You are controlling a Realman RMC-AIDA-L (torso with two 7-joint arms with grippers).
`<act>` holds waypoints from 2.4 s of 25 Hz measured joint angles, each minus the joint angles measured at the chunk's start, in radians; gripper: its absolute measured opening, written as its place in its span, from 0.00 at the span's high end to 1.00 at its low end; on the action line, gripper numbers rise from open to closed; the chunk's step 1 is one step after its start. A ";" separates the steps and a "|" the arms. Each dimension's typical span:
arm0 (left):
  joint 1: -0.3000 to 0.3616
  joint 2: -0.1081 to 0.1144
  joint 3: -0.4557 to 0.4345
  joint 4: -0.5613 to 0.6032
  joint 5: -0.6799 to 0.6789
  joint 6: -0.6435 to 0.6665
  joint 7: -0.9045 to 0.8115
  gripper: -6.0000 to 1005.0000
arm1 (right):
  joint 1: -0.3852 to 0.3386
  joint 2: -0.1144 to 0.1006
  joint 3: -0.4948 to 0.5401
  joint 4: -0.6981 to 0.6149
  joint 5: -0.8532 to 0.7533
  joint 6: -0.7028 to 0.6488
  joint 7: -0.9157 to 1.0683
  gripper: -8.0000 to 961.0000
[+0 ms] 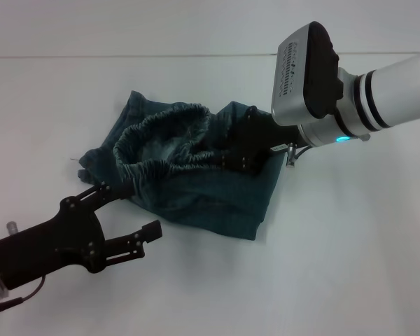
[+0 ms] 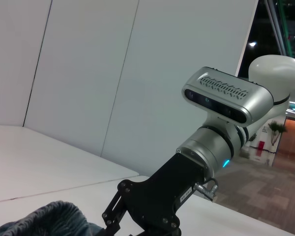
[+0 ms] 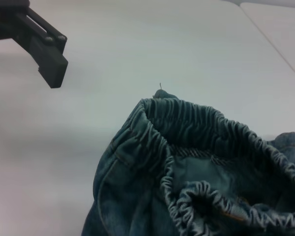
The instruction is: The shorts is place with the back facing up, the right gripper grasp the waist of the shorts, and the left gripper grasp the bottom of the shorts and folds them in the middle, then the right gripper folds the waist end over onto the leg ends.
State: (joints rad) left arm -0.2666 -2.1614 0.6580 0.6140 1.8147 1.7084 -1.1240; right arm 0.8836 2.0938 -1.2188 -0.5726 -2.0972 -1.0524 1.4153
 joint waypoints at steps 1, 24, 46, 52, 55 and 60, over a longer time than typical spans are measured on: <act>-0.002 0.000 0.000 -0.003 0.000 -0.001 0.000 0.09 | 0.000 0.000 0.000 -0.001 0.001 0.001 -0.001 0.56; -0.017 0.000 -0.004 -0.010 0.000 0.003 -0.020 0.09 | 0.157 -0.003 0.034 0.057 0.075 0.148 -0.185 0.93; -0.030 0.004 -0.008 -0.021 0.001 -0.064 -0.022 0.09 | -0.115 0.006 -0.026 -0.211 0.251 0.061 -0.022 0.30; -0.053 0.016 -0.004 -0.022 0.038 -0.056 -0.026 0.09 | -0.418 0.005 -0.138 -0.317 0.536 -0.012 -0.136 0.11; -0.072 0.025 -0.004 -0.023 0.063 -0.052 -0.045 0.09 | -0.535 0.005 -0.158 -0.308 0.645 -0.066 -0.236 0.03; -0.090 0.047 -0.011 -0.023 0.079 -0.052 -0.070 0.09 | -0.649 -0.001 -0.126 -0.219 0.724 -0.167 -0.358 0.03</act>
State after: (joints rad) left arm -0.3561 -2.1148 0.6472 0.5907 1.8936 1.6560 -1.1938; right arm 0.2347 2.0928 -1.3448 -0.7914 -1.3732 -1.2193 1.0568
